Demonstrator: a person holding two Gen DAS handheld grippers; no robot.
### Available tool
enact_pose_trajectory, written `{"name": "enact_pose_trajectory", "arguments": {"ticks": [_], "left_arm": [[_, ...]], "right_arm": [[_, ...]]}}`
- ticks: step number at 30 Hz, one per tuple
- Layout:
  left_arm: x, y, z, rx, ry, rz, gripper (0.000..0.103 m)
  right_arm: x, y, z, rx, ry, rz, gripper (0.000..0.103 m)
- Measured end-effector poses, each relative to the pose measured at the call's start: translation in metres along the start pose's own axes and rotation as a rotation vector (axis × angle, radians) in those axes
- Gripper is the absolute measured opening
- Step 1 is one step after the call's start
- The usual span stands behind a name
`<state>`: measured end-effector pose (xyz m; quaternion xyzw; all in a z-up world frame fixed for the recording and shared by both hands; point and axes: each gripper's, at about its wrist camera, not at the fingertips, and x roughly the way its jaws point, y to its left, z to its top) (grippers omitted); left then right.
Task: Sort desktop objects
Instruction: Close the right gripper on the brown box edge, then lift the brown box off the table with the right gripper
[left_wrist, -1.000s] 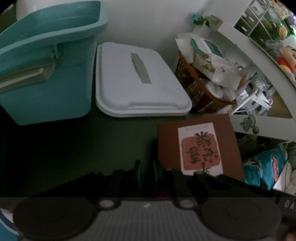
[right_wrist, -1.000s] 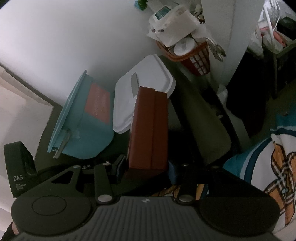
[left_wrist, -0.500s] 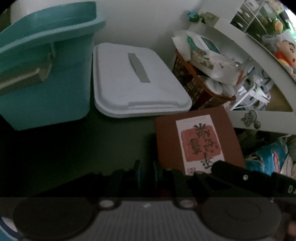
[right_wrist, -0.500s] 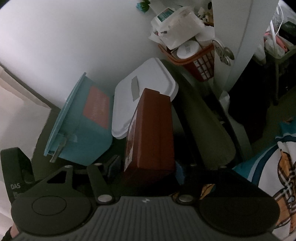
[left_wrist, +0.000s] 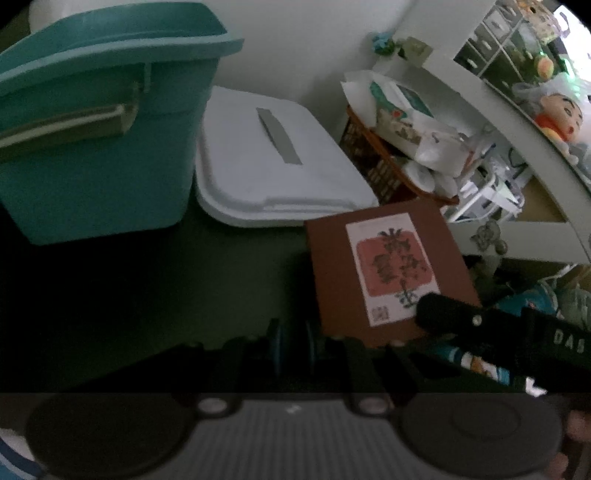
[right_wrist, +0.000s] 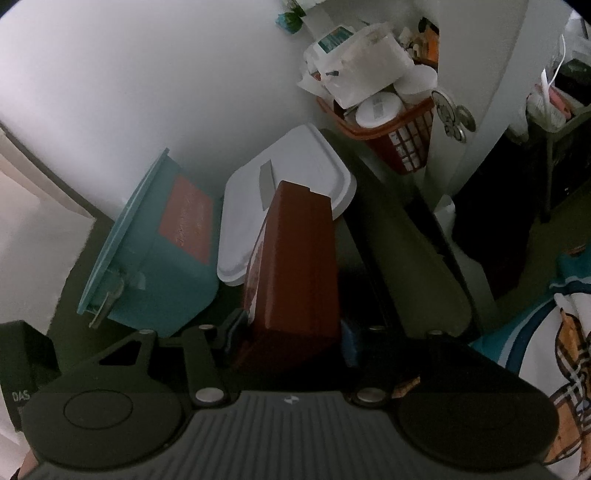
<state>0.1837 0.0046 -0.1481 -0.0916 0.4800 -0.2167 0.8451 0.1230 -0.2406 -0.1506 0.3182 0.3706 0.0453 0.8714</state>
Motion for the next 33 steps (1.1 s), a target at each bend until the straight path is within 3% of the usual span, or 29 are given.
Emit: {"name": "enact_pose_trajectory", "arguments": {"ticks": [4, 10, 13, 17, 21, 25, 33], "left_arm": [[-0.008, 0.004, -0.005, 0.006, -0.028, -0.011, 0.015], [-0.013, 0.004, -0.01, 0.056, -0.057, 0.004, 0.023], [-0.014, 0.006, -0.011, 0.045, -0.067, -0.024, 0.026], [-0.016, 0.0, -0.008, 0.082, -0.084, -0.021, 0.043], [-0.021, -0.006, -0.008, 0.111, -0.107, -0.037, 0.052], [-0.022, -0.006, -0.009, 0.111, -0.104, -0.057, 0.052], [-0.034, -0.01, -0.006, 0.112, -0.138, -0.084, 0.055]], "right_arm": [[-0.001, 0.007, -0.002, -0.036, -0.008, -0.017, 0.054], [-0.002, 0.013, -0.004, -0.072, -0.022, -0.033, 0.054], [-0.002, 0.016, -0.004, -0.085, -0.03, -0.04, 0.054], [-0.002, 0.022, -0.006, -0.103, -0.036, -0.057, 0.054], [-0.004, 0.028, -0.009, -0.126, -0.063, -0.085, 0.054], [-0.004, 0.033, -0.012, -0.151, -0.076, -0.101, 0.053], [-0.011, 0.033, -0.019, -0.082, -0.046, -0.08, 0.051]]}}
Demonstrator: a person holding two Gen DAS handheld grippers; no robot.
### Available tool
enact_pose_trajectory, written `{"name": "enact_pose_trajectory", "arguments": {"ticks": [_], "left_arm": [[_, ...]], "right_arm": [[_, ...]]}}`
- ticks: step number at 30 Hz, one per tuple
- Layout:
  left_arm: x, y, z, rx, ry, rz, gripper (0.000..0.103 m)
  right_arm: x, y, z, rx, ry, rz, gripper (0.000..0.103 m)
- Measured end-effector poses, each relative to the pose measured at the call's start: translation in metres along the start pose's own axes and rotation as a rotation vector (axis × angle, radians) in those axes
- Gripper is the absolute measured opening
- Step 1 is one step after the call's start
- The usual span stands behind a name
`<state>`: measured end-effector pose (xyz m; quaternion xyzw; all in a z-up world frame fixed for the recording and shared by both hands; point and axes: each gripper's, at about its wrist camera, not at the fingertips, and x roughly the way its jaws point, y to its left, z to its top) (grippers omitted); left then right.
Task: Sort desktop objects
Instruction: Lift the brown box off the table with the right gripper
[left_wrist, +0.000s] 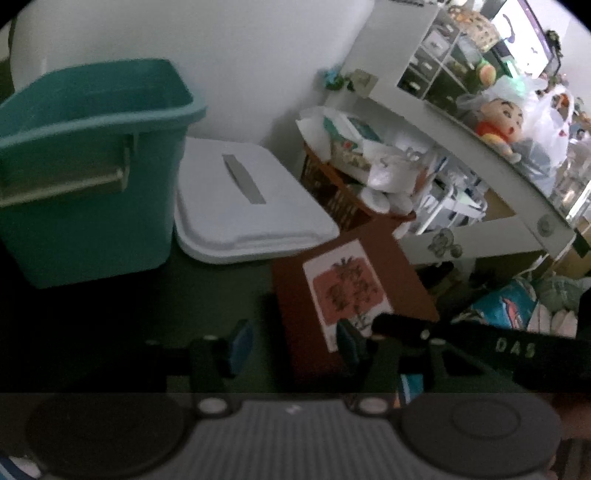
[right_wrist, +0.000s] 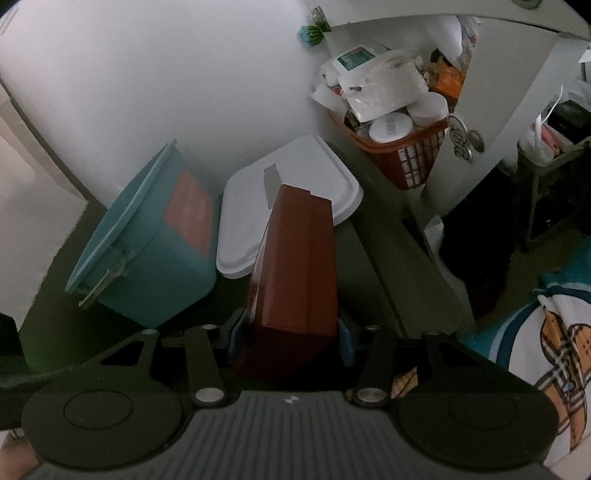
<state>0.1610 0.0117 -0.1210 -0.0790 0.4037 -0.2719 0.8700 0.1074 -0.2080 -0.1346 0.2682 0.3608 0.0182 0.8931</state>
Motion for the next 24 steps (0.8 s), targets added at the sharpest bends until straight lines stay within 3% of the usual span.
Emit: {"name": "enact_pose_trajectory", "arguments": {"ticks": [4, 24], "left_arm": [[-0.009, 0.004, 0.003, -0.039, -0.022, -0.029, 0.056], [-0.031, 0.018, 0.007, -0.113, -0.084, -0.083, 0.056]], "right_arm": [[-0.006, 0.005, 0.001, 0.004, 0.016, 0.023, 0.046], [-0.036, 0.018, 0.001, 0.022, 0.007, -0.016, 0.044]]}}
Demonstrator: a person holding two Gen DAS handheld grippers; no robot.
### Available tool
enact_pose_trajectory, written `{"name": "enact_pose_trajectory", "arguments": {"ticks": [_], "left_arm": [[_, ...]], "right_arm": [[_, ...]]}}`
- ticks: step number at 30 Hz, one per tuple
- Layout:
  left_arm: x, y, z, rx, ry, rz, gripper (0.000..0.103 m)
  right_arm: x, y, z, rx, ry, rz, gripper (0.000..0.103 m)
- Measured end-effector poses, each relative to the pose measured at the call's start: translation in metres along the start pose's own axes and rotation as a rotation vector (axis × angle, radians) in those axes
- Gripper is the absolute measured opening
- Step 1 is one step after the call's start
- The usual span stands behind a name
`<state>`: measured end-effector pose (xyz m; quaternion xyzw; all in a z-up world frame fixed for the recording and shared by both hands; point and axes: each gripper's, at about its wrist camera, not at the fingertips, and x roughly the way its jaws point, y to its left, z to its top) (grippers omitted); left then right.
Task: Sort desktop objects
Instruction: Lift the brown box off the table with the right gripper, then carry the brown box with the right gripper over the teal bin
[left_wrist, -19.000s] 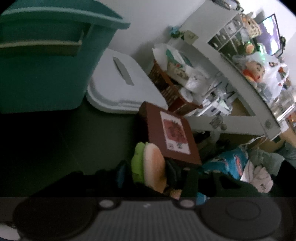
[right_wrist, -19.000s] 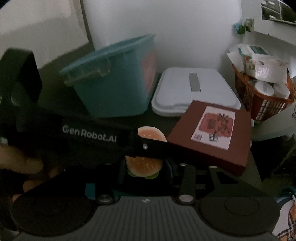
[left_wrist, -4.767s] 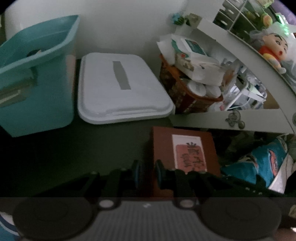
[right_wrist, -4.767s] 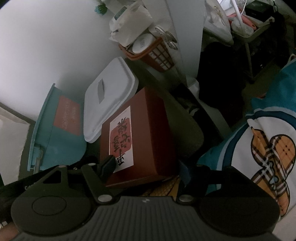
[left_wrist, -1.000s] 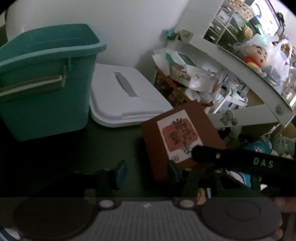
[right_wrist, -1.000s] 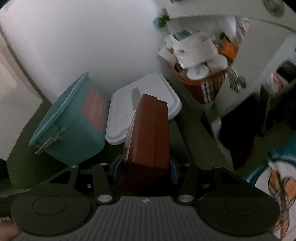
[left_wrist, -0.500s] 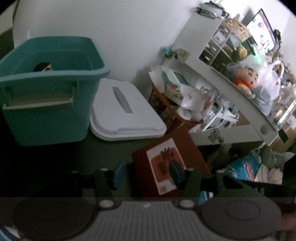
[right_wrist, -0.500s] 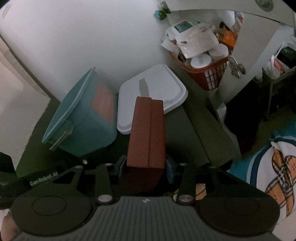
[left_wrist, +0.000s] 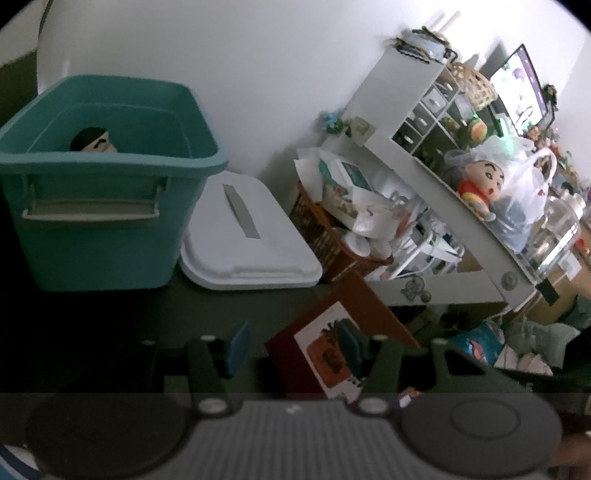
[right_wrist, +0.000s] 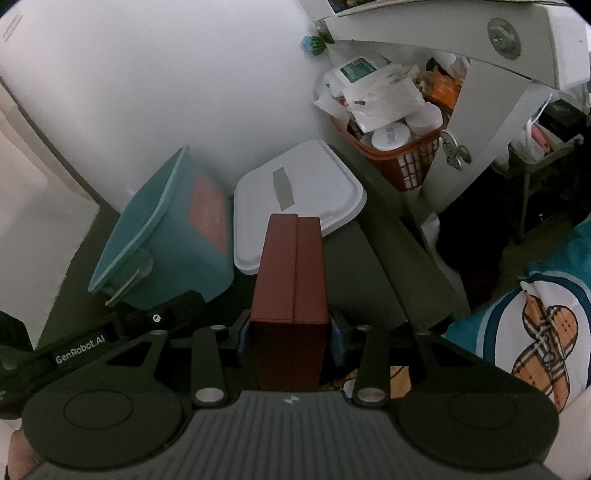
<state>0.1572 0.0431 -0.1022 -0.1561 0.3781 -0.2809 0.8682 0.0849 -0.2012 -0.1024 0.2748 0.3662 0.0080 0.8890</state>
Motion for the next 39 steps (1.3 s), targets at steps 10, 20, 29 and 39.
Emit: {"name": "enact_pose_trajectory", "arguments": {"ticks": [10, 20, 29, 39], "left_arm": [[-0.001, 0.006, 0.003, -0.038, -0.015, -0.017, 0.056], [-0.012, 0.007, 0.01, -0.055, -0.037, -0.01, 0.06], [-0.022, 0.004, 0.016, -0.029, -0.081, 0.017, 0.062], [-0.039, -0.002, 0.021, 0.019, -0.161, 0.07, 0.063]], "right_arm": [[-0.005, 0.008, 0.008, -0.015, -0.008, -0.003, 0.044], [-0.017, 0.033, 0.039, -0.062, -0.064, 0.008, 0.044], [-0.031, 0.075, 0.084, -0.129, -0.141, 0.045, 0.044], [-0.022, 0.142, 0.1, -0.272, -0.172, 0.104, 0.044]]}}
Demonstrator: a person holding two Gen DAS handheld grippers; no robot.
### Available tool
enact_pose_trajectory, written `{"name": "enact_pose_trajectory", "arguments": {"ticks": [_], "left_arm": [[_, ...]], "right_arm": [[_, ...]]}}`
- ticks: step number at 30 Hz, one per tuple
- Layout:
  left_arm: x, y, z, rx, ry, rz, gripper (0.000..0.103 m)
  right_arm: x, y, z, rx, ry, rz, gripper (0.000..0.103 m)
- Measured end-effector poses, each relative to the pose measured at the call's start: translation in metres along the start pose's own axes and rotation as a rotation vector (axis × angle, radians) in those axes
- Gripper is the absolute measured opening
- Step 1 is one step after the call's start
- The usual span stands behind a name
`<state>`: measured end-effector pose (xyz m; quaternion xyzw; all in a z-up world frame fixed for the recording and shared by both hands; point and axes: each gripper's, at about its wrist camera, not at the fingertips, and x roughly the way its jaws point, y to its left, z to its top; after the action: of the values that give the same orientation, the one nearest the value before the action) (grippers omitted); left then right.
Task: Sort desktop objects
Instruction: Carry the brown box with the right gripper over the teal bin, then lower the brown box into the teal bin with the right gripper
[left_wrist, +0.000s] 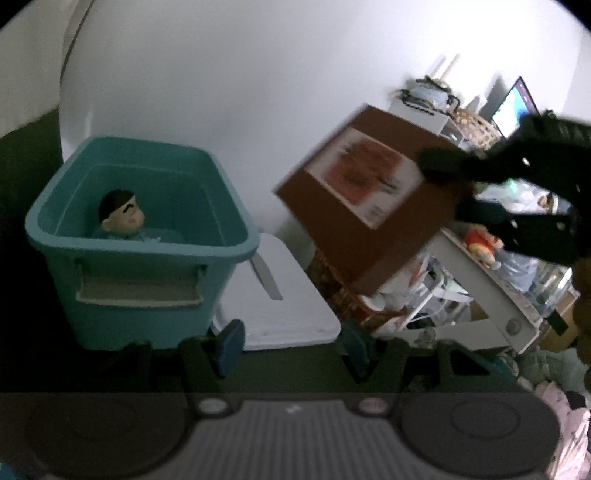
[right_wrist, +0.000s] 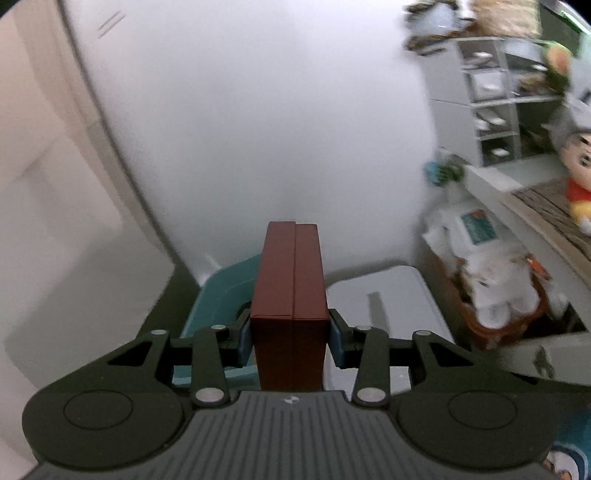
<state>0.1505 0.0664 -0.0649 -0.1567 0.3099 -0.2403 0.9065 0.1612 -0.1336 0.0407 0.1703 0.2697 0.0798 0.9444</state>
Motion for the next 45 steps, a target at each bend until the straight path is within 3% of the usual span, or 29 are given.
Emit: {"name": "enact_pose_trajectory", "arguments": {"ticks": [15, 22, 45], "left_arm": [[0.009, 0.027, 0.007, -0.054, 0.007, 0.033, 0.064], [0.013, 0.036, 0.006, -0.099, 0.012, 0.03, 0.064], [0.02, 0.05, 0.003, -0.138, 0.028, 0.043, 0.064]], "right_arm": [[0.059, 0.059, -0.015, -0.228, 0.046, 0.01, 0.044], [0.076, 0.075, -0.012, -0.304, 0.022, -0.008, 0.044], [0.117, 0.101, -0.005, -0.414, 0.038, -0.069, 0.045]]}}
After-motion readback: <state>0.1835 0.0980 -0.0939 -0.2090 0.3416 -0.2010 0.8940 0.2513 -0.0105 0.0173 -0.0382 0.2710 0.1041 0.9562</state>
